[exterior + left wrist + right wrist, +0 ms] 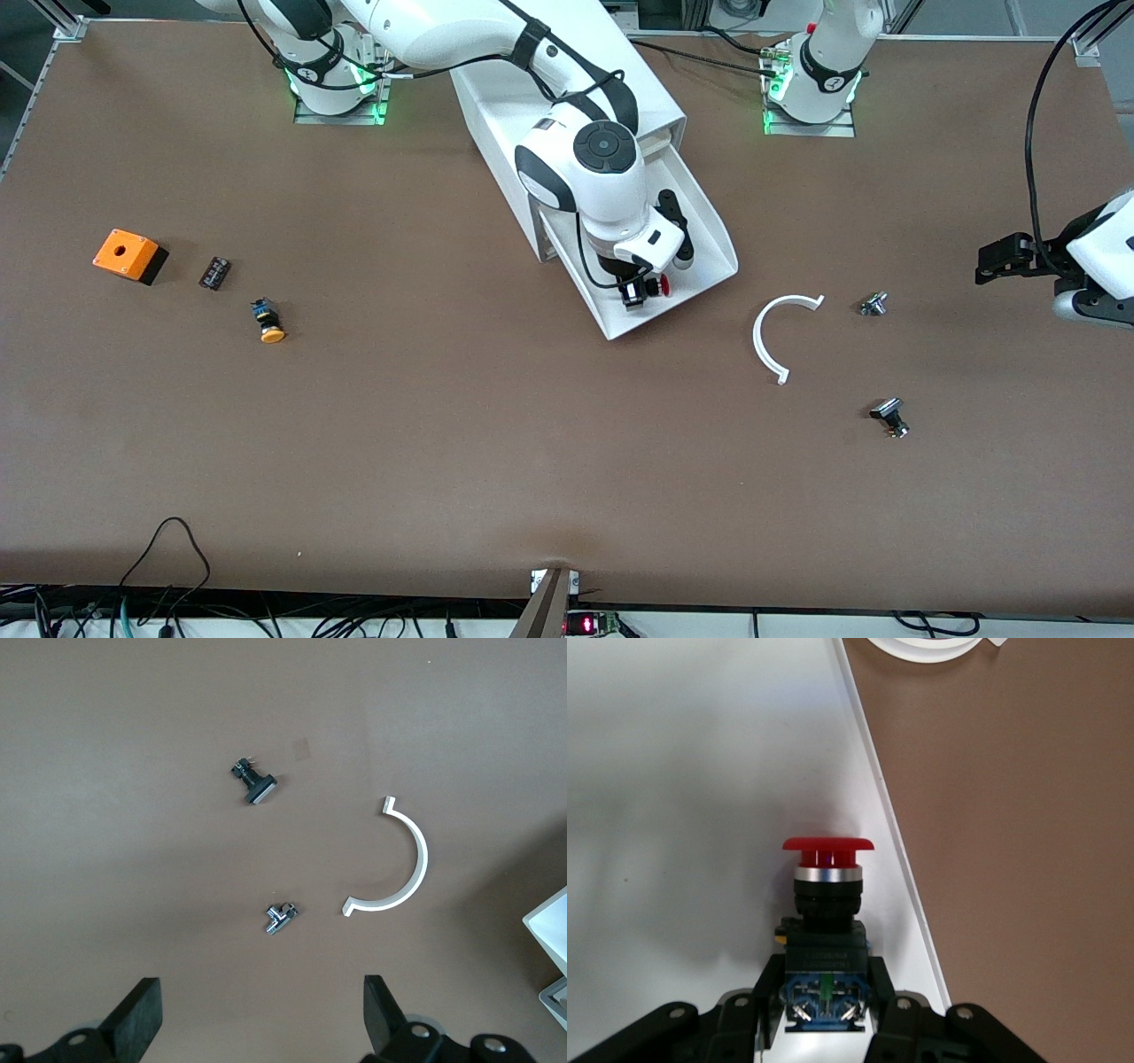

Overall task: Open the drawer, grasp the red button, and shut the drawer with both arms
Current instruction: 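Grasp the red mushroom button in the drawer with the right gripper, then lift the red button out of the drawer with the right gripper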

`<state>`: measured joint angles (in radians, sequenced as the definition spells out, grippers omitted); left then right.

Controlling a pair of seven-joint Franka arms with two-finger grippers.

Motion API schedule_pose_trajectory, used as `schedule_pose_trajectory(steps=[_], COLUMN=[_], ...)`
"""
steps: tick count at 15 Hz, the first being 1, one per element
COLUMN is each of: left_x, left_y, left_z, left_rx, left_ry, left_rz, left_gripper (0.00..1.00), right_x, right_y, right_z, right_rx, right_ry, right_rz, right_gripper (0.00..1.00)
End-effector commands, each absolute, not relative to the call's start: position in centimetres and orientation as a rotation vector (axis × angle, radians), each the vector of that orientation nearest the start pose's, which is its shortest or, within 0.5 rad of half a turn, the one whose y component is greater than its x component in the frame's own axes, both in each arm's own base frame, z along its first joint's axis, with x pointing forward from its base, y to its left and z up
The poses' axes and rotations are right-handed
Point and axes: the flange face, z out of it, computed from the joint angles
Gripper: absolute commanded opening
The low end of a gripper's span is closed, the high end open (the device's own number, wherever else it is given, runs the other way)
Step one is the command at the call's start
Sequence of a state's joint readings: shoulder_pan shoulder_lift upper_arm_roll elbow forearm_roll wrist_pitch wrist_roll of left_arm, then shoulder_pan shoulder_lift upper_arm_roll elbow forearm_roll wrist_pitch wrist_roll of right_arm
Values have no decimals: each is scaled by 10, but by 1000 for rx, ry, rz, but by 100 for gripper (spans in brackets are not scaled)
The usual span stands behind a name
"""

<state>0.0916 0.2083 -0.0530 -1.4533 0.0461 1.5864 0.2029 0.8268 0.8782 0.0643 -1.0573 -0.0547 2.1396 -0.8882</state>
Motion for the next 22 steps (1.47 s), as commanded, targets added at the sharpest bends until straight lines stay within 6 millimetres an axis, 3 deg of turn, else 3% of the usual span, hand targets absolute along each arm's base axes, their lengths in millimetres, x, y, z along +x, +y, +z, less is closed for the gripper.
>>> schedule_pose_trajectory(steps=[1,5,7,8,9,11,15,19,22], left_x=[618,618,618,618,618,621,621,626,627], left_y=[33,33,33,33,33,31,28,32,34], left_z=[565,565,566,564,563,557,557,542,539], left_rx=[-3094,-3094,-3093,-3093,-3091,-3083,-3085,-3087,-3082], left_ry=[241,239,239,241,251,263,267,279,279], left_rz=[133,135,133,138,141,158,157,188,189], left_gripper=[100,100,100,100,100,100,100,100,100], right_x=[515,512,512,518,530,534,552,570,584], right_y=[603,603,598,590,574,562,514,461,436], right_z=[345,366,387,408,420,443,478,464,448], right_rx=[1945,1956,1968,2008,2050,2078,2202,2486,2606], right_ry=[2434,2429,2418,2394,2364,2333,2200,1956,1763], right_rz=[333,356,372,412,416,432,439,363,311], right_gripper=[23,23,23,23,23,23,23,23,23])
